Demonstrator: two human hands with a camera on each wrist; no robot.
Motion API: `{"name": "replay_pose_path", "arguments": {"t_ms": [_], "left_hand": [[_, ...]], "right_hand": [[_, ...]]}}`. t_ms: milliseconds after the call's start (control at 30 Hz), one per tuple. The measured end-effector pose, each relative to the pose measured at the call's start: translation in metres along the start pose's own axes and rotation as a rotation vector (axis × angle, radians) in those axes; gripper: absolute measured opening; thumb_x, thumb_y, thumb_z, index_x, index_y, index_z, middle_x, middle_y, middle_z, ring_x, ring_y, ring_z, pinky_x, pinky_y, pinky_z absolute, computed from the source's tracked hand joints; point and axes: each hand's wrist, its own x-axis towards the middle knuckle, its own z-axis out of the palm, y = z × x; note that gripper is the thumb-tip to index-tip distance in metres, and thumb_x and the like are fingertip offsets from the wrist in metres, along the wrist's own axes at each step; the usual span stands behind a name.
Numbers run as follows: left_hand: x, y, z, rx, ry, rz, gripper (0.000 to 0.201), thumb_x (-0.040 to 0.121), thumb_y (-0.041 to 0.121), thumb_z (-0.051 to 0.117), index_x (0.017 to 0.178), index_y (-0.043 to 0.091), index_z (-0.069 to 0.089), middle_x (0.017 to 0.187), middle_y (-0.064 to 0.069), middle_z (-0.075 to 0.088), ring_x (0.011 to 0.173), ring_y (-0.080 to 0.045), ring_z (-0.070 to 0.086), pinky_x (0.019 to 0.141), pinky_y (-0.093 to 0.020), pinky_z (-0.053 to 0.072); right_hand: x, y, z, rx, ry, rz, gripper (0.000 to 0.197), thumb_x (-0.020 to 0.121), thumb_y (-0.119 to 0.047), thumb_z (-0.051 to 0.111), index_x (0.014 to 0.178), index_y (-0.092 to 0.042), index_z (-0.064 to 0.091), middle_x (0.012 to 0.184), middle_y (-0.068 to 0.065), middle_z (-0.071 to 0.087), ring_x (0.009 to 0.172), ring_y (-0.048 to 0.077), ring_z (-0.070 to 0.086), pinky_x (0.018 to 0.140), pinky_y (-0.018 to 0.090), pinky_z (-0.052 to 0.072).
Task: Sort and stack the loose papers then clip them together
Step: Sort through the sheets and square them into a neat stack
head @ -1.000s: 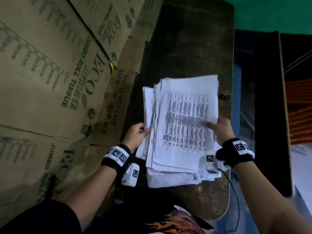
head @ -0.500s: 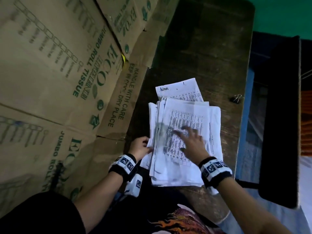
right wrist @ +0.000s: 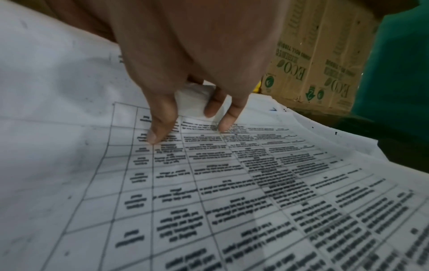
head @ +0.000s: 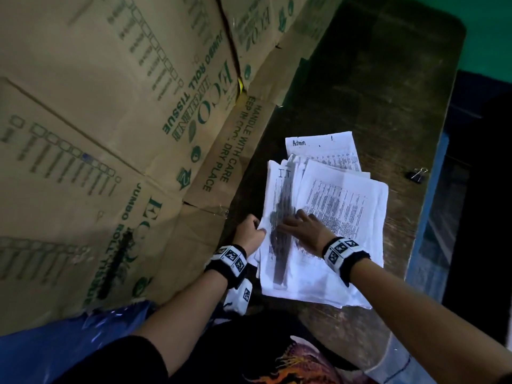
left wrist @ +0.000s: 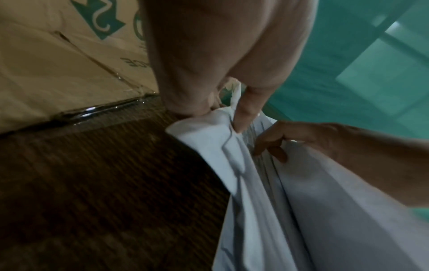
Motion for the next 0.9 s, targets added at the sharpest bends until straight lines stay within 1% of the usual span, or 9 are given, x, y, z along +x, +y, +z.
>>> {"name": "replay_pose_path", "arguments": {"t_ms": [133, 267, 333, 400, 467, 600, 667, 767, 900], "left_hand": [[-0.005, 0.003, 0.004, -0.037, -0.047, 0.067, 0.033, 0.077, 0.008, 0.072, 0.108, 0.007, 0.062, 0.097, -0.001, 0.065, 0.091, -0.02, 0.063, 0.081, -0.03, 0.052], [-0.003, -0.004, 0.007, -0.129, -0.067, 0.058, 0.028, 0.063, 0.016, 0.083, 0.087, 0.017, 0.07, 0.088, -0.006, 0.074, 0.083, -0.022, 0.071, 0.08, -0.042, 0.059], [-0.004, -0.006, 0.01, -0.174, -0.046, 0.065, 0.032, 0.056, 0.022, 0.086, 0.083, 0.018, 0.07, 0.084, -0.004, 0.075, 0.079, -0.021, 0.072, 0.076, -0.041, 0.06], [-0.009, -0.004, 0.012, -0.167, -0.053, 0.099, 0.036, 0.061, 0.016, 0.083, 0.094, 0.017, 0.071, 0.088, -0.003, 0.074, 0.078, -0.018, 0.071, 0.075, -0.034, 0.06], [-0.011, -0.004, 0.014, -0.177, -0.098, 0.126, 0.038, 0.07, 0.008, 0.078, 0.106, 0.015, 0.069, 0.093, -0.005, 0.073, 0.077, -0.015, 0.069, 0.073, -0.029, 0.057], [-0.014, -0.009, 0.015, -0.221, -0.131, 0.156, 0.01, 0.087, 0.014, 0.063, 0.095, 0.018, 0.068, 0.08, -0.002, 0.065, 0.075, -0.014, 0.06, 0.073, -0.03, 0.051], [-0.016, -0.009, 0.016, -0.233, -0.128, 0.127, 0.013, 0.093, 0.014, 0.055, 0.091, 0.019, 0.066, 0.081, -0.004, 0.065, 0.075, -0.015, 0.058, 0.074, -0.03, 0.048], [-0.018, -0.009, 0.018, -0.257, -0.108, 0.093, 0.024, 0.094, 0.011, 0.048, 0.076, 0.02, 0.061, 0.082, -0.008, 0.063, 0.081, -0.02, 0.059, 0.076, -0.032, 0.046], [-0.024, -0.004, 0.022, -0.172, -0.052, 0.102, 0.021, 0.093, 0.006, 0.046, 0.078, 0.016, 0.057, 0.082, -0.015, 0.06, 0.076, -0.019, 0.053, 0.071, -0.029, 0.041]], "right_hand": [[-0.008, -0.002, -0.001, 0.036, 0.009, 0.037, 0.081, 0.092, -0.001, 0.048, 0.149, -0.043, 0.008, 0.149, 0.01, 0.028, 0.134, 0.035, 0.027, 0.105, 0.051, 0.04], [-0.012, -0.004, -0.003, 0.092, 0.182, 0.018, 0.077, 0.088, -0.002, 0.047, 0.15, -0.038, 0.017, 0.121, 0.012, 0.048, 0.109, 0.03, 0.043, 0.083, 0.046, 0.052], [-0.014, -0.004, 0.0, 0.099, 0.277, 0.006, 0.08, 0.085, -0.002, 0.049, 0.15, -0.038, 0.019, 0.109, 0.01, 0.05, 0.099, 0.029, 0.045, 0.075, 0.044, 0.053], [-0.013, -0.006, -0.004, 0.075, 0.292, -0.02, 0.083, 0.084, -0.002, 0.049, 0.15, -0.04, 0.016, 0.109, 0.007, 0.05, 0.098, 0.028, 0.045, 0.076, 0.041, 0.05], [-0.011, -0.009, -0.01, 0.051, 0.296, -0.041, 0.078, 0.082, -0.003, 0.045, 0.148, -0.037, 0.023, 0.11, 0.006, 0.051, 0.099, 0.028, 0.047, 0.074, 0.04, 0.049], [-0.006, -0.008, -0.013, 0.089, 0.353, -0.033, 0.06, 0.074, 0.001, 0.04, 0.128, -0.023, 0.042, 0.1, 0.01, 0.054, 0.09, 0.032, 0.05, 0.059, 0.04, 0.054], [-0.006, -0.008, -0.011, 0.1, 0.361, -0.035, 0.056, 0.074, 0.003, 0.037, 0.125, -0.019, 0.044, 0.097, 0.011, 0.053, 0.085, 0.031, 0.049, 0.057, 0.04, 0.052], [-0.008, -0.007, -0.011, 0.138, 0.388, -0.028, 0.054, 0.078, -0.003, 0.028, 0.126, -0.011, 0.052, 0.1, 0.012, 0.054, 0.087, 0.032, 0.05, 0.066, 0.042, 0.052], [-0.015, -0.006, -0.011, 0.179, 0.448, -0.048, 0.049, 0.079, -0.003, 0.033, 0.123, -0.012, 0.052, 0.101, 0.012, 0.053, 0.09, 0.032, 0.05, 0.066, 0.043, 0.051]]}}
